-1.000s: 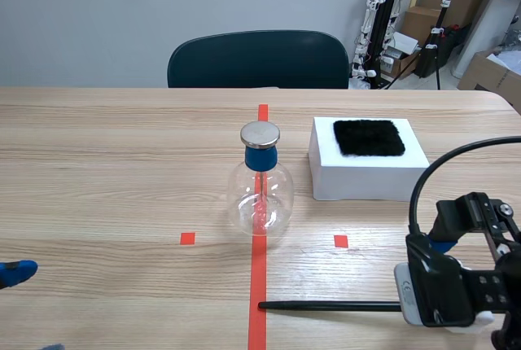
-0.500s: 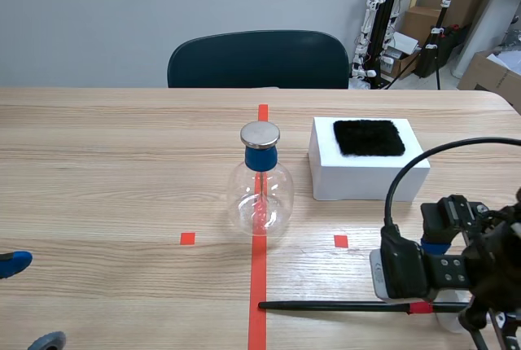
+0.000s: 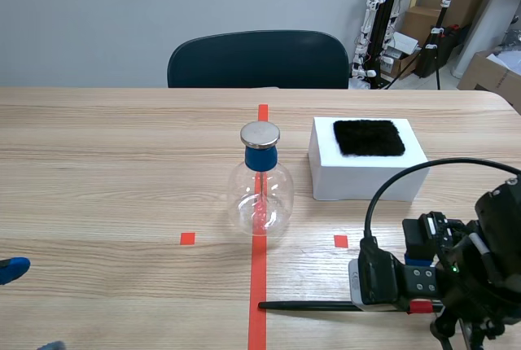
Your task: Do the electroscope experiment. pick up the black charging rod
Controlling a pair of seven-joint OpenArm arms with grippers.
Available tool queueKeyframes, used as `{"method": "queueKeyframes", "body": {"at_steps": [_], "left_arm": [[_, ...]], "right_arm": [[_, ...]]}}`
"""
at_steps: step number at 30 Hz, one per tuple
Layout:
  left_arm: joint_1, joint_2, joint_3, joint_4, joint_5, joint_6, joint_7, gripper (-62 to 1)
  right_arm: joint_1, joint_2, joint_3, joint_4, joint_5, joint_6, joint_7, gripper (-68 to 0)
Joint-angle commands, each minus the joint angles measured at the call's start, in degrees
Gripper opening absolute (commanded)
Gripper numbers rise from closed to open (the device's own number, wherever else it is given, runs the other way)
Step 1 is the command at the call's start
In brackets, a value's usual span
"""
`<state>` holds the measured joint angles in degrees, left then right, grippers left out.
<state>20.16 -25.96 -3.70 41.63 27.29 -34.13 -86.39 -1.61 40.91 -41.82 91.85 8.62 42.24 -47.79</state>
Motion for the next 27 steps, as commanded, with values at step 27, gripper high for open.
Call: {"method": "queueKeyframes", "body": {"at_steps": [27], "left_arm": [[0.9, -0.6, 0.0, 1.3, -1.1, 0.6, -2.6, 1.4]], "right_arm": [[0.8, 0.3, 0.2, 0.3, -0.7, 0.5, 0.2, -23.2]]}}
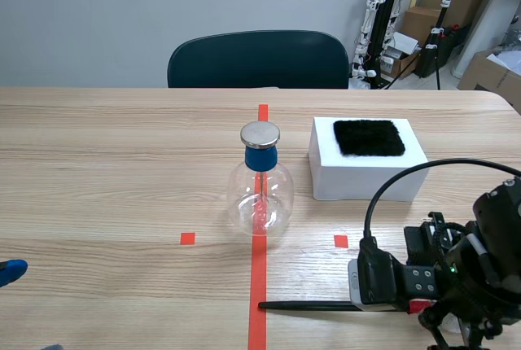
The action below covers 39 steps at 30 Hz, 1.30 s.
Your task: Do the electroscope experiment. pick up the black charging rod
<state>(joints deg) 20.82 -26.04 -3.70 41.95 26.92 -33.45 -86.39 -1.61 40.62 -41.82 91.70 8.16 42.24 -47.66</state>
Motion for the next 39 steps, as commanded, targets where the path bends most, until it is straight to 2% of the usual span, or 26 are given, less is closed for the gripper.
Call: {"method": "queueKeyframes", "body": {"at_steps": [1, 9, 18, 24, 32, 39], "left_arm": [[0.3, -0.5, 0.0, 1.0, -0.7, -0.1, -2.6, 1.4], [0.1, -0.5, -0.1, 1.0, -0.5, -0.1, -2.6, 1.4], [0.1, -0.5, -0.1, 1.0, -0.6, -0.1, -2.6, 1.4], [0.1, -0.5, -0.1, 1.0, -0.6, -0.1, -2.6, 1.4], [0.1, -0.5, -0.1, 1.0, -0.6, -0.1, -2.6, 1.4], [0.1, -0.5, -0.1, 1.0, -0.6, -0.1, -2.6, 1.4]], "right_arm": [[0.8, 0.6, 0.2, 0.4, -0.2, 0.5, 0.0, -27.3], [0.8, 0.6, 0.2, 0.4, -0.2, 0.5, 0.0, -50.8], [0.8, 0.6, 0.2, 0.4, -0.5, 0.5, 0.0, -67.6], [0.8, 0.6, 0.2, 0.4, -0.6, 0.5, 0.0, -67.5], [0.7, 0.7, 0.2, 0.4, -7.7, 0.5, 2.2, -67.5], [0.7, 0.7, 0.2, 0.4, -9.7, 0.5, 4.5, -67.5]]}}
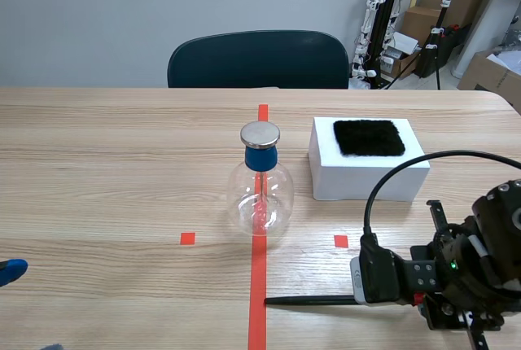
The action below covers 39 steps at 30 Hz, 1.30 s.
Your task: Do the electroscope experiment. pick up the black charging rod
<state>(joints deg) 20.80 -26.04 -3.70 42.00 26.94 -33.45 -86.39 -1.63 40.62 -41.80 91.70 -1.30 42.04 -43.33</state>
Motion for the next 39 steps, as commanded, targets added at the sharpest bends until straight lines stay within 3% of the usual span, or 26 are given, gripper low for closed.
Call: {"method": "queueKeyframes", "body": {"at_steps": [1, 7, 13, 22, 27, 31, 33, 35, 37, 39], "left_arm": [[0.1, -0.5, -0.1, 0.9, -0.6, -0.1, -2.6, 1.4], [0.1, -0.5, -0.1, 0.9, -0.6, -0.1, -2.6, 1.4], [0.2, -0.5, -0.1, 0.9, -0.6, -0.1, -2.6, 1.4], [0.1, -0.5, -0.1, 0.9, -0.6, -0.1, -2.6, 1.4], [0.1, -0.5, -0.1, 0.9, -0.6, -0.1, -2.6, 1.4], [0.1, -0.5, -0.1, 0.9, -0.6, -0.1, -2.6, 1.4], [0.1, -0.5, -0.1, 0.9, -0.6, -0.1, -2.6, 1.4], [0.1, -0.5, -0.1, 0.9, -0.6, -0.1, -2.6, 1.4], [0.1, -0.5, -0.1, 0.9, -0.6, -0.1, -2.6, 1.4], [0.1, -0.5, -0.1, 0.9, -0.6, -0.1, -2.6, 1.4]], "right_arm": [[0.7, 0.7, 0.2, 0.4, -0.2, 0.7, 0.3, -67.5], [0.2, 2.3, 0.2, 1.1, 0.0, 0.7, 3.3, -67.5], [-4.7, 5.6, 2.8, 7.5, -1.5, 0.7, 3.7, -67.5], [-14.1, 12.4, 17.1, 21.0, -1.8, 0.6, 5.9, -67.5], [-23.4, 14.9, 28.2, 27.0, -7.2, 0.2, 12.6, -67.5], [-34.0, 14.1, 39.5, 29.6, -10.9, -4.7, 22.8, -67.5], [-39.1, 11.6, 45.3, 29.8, -14.0, -5.4, 29.3, -67.5], [-43.5, 8.3, 50.3, 29.9, -18.1, -7.9, 36.2, -67.5], [-47.2, 4.7, 54.3, 29.9, -22.2, -12.6, 42.9, -67.5], [-50.3, 1.4, 57.0, 29.9, -25.2, -20.9, 48.6, -67.5]]}}
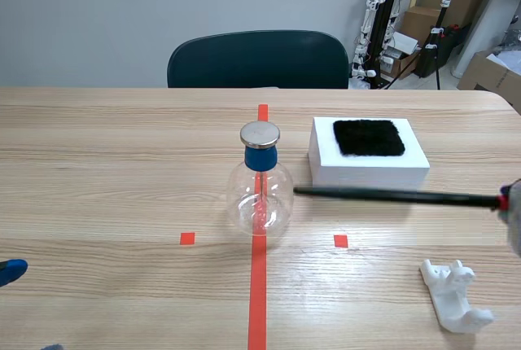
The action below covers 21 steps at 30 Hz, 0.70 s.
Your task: Do the electroscope experiment. pick up the black charging rod
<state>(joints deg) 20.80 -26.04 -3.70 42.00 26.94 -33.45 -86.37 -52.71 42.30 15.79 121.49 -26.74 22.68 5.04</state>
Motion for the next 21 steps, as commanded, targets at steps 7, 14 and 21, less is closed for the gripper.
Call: {"method": "queueKeyframes", "body": {"at_steps": [7, 14, 21], "left_arm": [[0.1, -0.5, -0.1, 0.9, -0.6, -0.1, -2.7, 1.4], [0.1, -0.5, -0.1, 0.9, -0.6, -0.1, -2.7, 1.4], [0.1, -0.5, -0.1, 0.9, -0.6, -0.1, -2.7, 1.4]], "right_arm": [[-4.8, -11.7, 0.9, 0.1, -1.5, -25.2, 14.3, -67.5], [-9.6, -17.8, -1.6, 0.0, -1.6, -25.2, 20.0, -67.5], [-12.4, -20.9, -7.1, 0.0, -1.6, -24.8, 23.2, -67.5]]}}
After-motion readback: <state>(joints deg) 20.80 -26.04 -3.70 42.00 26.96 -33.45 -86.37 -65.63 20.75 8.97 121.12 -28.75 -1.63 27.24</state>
